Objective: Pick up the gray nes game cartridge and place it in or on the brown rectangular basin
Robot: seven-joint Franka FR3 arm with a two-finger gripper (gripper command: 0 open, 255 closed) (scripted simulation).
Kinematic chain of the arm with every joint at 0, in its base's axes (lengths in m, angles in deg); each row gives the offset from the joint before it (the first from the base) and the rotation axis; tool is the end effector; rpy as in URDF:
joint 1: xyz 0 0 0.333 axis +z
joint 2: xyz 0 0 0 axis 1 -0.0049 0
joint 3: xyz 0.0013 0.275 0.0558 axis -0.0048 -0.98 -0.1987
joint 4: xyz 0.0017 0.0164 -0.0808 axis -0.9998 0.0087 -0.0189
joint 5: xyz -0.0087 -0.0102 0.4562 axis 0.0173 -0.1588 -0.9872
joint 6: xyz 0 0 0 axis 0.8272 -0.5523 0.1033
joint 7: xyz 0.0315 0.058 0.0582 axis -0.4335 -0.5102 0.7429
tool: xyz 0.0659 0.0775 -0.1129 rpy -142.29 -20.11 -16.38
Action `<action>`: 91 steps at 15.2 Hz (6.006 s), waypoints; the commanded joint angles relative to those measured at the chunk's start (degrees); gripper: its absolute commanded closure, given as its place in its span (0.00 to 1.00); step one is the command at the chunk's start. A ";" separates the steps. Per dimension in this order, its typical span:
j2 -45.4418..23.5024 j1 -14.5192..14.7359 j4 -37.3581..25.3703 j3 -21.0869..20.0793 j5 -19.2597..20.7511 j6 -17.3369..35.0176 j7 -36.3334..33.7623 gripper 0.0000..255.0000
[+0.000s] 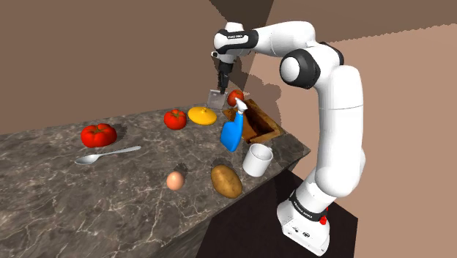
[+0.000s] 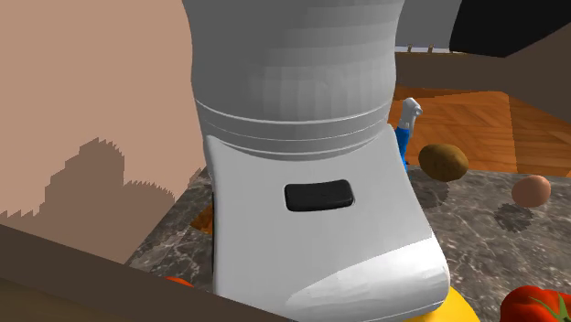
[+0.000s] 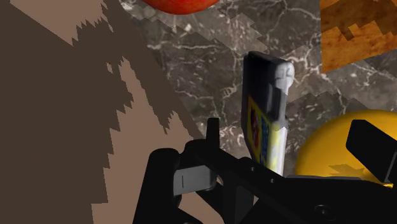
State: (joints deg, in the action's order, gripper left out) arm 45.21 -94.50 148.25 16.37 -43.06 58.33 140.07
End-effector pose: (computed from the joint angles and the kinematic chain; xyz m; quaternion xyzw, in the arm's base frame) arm 0.7069 -0.2378 0.2849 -0.9089 -0.4157 0.0249 0.0197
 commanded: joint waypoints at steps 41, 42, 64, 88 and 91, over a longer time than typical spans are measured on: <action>1.45 -0.35 -6.37 0.20 0.66 -7.91 -0.33 1.00; 1.48 -0.40 -7.10 0.24 0.67 -8.66 -0.36 1.00; 22.92 1.96 11.88 2.67 6.55 -10.36 0.61 1.00; 48.97 0.19 46.90 4.28 16.36 0.20 0.55 1.00; 48.43 0.15 48.74 4.50 16.33 2.56 0.61 1.00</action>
State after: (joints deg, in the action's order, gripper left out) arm 93.97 -94.36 196.47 20.79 -26.67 60.00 140.65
